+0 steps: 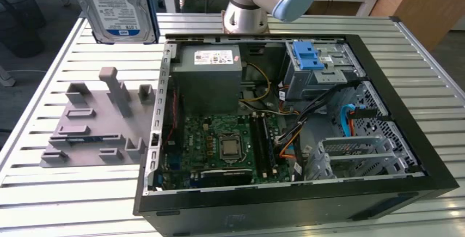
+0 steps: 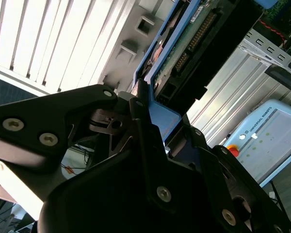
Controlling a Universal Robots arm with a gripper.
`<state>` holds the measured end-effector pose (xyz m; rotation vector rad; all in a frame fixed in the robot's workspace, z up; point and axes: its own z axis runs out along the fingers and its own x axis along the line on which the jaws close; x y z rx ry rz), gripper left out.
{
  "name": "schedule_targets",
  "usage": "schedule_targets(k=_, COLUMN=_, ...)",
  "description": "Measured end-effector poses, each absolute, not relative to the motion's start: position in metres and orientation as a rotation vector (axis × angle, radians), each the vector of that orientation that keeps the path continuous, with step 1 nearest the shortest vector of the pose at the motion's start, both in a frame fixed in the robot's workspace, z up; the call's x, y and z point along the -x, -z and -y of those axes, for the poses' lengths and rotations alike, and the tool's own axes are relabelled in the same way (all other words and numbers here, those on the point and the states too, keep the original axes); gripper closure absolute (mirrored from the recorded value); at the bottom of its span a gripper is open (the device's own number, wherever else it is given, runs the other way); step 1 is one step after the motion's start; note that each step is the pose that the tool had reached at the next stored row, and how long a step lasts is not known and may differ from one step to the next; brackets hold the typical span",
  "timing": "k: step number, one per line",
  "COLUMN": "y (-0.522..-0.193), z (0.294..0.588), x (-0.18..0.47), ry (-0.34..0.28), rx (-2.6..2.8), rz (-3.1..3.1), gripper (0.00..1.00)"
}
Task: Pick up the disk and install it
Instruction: 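Pick up the disk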
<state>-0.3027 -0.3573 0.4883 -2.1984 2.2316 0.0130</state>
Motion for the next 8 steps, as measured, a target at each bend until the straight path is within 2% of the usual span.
schedule_targets(k=8, y=-0.4883, z=0.3573, x=0.2997, ry=-0.013, rx=2.198, rz=-2.232, gripper=0.64)
